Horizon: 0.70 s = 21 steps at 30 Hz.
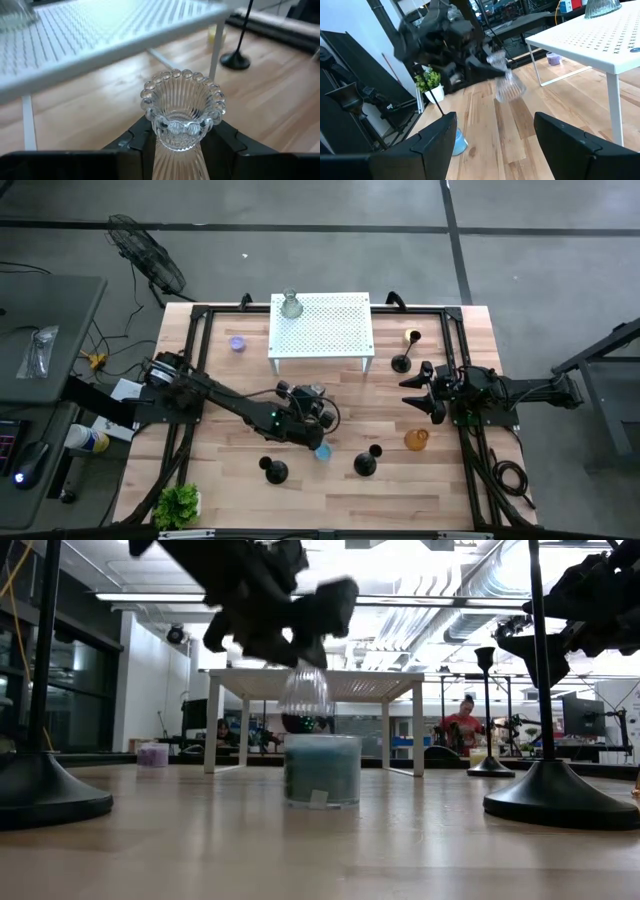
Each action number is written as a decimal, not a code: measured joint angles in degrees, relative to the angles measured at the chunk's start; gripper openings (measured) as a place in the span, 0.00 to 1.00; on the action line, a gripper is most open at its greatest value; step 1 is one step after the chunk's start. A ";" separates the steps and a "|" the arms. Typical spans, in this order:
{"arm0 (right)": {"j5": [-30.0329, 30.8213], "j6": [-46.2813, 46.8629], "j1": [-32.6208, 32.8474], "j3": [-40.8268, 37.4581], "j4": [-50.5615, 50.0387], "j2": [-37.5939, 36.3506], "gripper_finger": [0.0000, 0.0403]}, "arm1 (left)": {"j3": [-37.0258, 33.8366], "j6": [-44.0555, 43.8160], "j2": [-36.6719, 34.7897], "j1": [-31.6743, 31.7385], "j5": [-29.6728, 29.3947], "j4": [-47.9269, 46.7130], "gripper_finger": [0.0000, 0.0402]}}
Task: Pick & Place candle stick holders
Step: Put the transparent glass candle holder on the shelf aligned with the other glass candle holder
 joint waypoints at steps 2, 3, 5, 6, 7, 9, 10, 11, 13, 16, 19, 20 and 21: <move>-0.01 0.01 0.00 0.00 0.02 0.00 0.64 | 0.00 1.36 -1.46 0.00 -0.27 1.57 0.29; 0.00 0.01 -0.01 0.00 0.00 0.00 0.64 | 0.00 2.56 -2.13 0.02 -0.15 2.51 0.29; 0.00 0.00 -0.02 -0.02 0.02 0.00 0.64 | 0.00 5.44 -3.33 0.00 0.05 4.67 0.29; 0.00 0.02 -0.02 0.00 0.02 0.02 0.64 | 0.00 6.90 -3.93 0.00 0.07 6.01 0.29; 0.00 0.00 0.00 0.00 0.02 0.02 0.64 | 0.00 8.30 -4.53 0.00 0.07 7.03 0.29; -0.01 0.00 0.00 -0.01 -0.02 0.02 0.64 | 0.00 11.11 -5.56 0.00 0.05 9.35 0.29; -0.01 0.00 -0.01 -0.01 -0.02 0.02 0.64 | 0.00 12.58 -6.03 0.00 0.06 10.59 0.29; 0.00 0.00 -0.02 0.00 -0.02 0.02 0.64 | 0.00 14.08 -6.47 0.04 0.03 11.73 0.29; 0.00 0.01 -0.01 0.00 -0.04 0.02 0.64 | 0.00 16.96 -7.29 0.59 0.04 14.26 0.29; 0.00 0.00 -0.01 0.00 -0.03 0.02 0.64 | 0.02 21.45 -8.35 1.71 0.43 17.45 0.29; 0.00 0.02 -0.01 0.00 -0.04 0.02 0.64 | 1.03 27.09 -8.50 3.40 1.19 19.62 0.29; 0.00 0.00 -0.01 -0.01 -0.02 0.02 0.64 | 1.81 29.35 -8.50 4.03 1.92 19.49 0.29; -0.01 0.01 0.00 -0.01 -0.04 0.02 0.64 | 2.72 31.84 -8.48 4.74 2.87 19.43 0.29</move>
